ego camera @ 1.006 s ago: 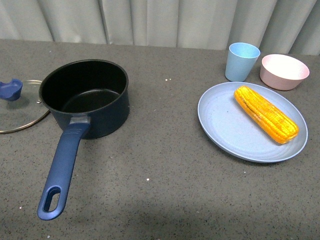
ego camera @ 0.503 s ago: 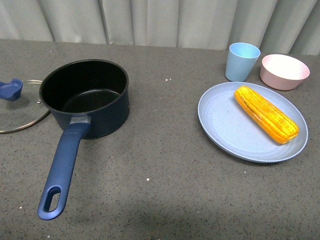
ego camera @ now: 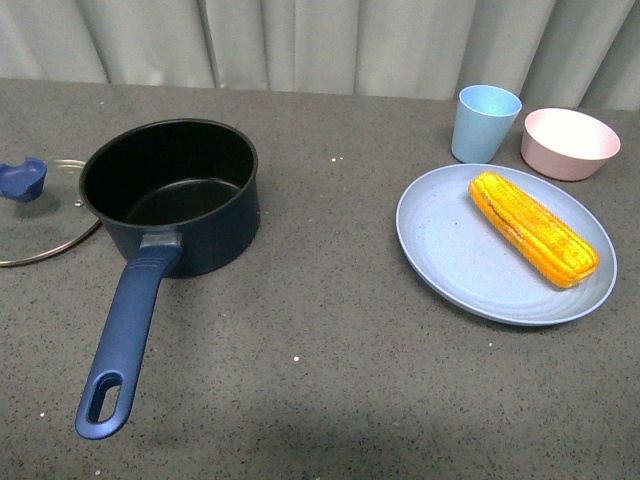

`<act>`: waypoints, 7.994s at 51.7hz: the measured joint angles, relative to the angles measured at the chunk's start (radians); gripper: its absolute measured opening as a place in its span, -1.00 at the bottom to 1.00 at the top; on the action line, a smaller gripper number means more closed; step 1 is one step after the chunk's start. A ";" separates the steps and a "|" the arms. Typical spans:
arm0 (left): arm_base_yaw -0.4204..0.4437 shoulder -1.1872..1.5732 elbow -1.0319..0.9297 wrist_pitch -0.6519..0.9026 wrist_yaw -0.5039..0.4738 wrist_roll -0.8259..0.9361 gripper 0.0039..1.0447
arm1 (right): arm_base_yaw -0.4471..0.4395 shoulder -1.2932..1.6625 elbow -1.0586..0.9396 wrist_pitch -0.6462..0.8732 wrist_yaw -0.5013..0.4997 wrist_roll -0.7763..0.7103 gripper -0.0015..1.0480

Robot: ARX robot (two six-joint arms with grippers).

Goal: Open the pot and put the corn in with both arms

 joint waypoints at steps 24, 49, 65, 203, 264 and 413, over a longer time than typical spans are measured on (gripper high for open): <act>0.000 0.000 0.000 0.000 0.000 0.002 0.88 | -0.111 0.995 0.531 -0.024 -0.394 -0.277 0.83; 0.000 0.000 0.000 0.000 0.000 0.003 0.88 | -0.021 1.393 0.806 -0.135 -0.443 -0.228 0.83; 0.000 0.000 0.000 0.000 0.000 0.003 0.88 | 0.011 1.567 0.949 -0.179 -0.470 -0.133 0.83; 0.000 0.000 0.000 0.000 0.000 0.003 0.88 | 0.516 1.828 1.498 -0.126 -0.993 0.766 0.68; 0.000 0.000 0.000 0.000 0.000 0.003 0.88 | 0.228 0.494 0.107 0.518 0.221 0.122 0.82; 0.000 0.000 0.000 -0.001 0.000 0.003 0.88 | 0.013 -0.515 -0.135 -0.117 -0.280 0.115 0.83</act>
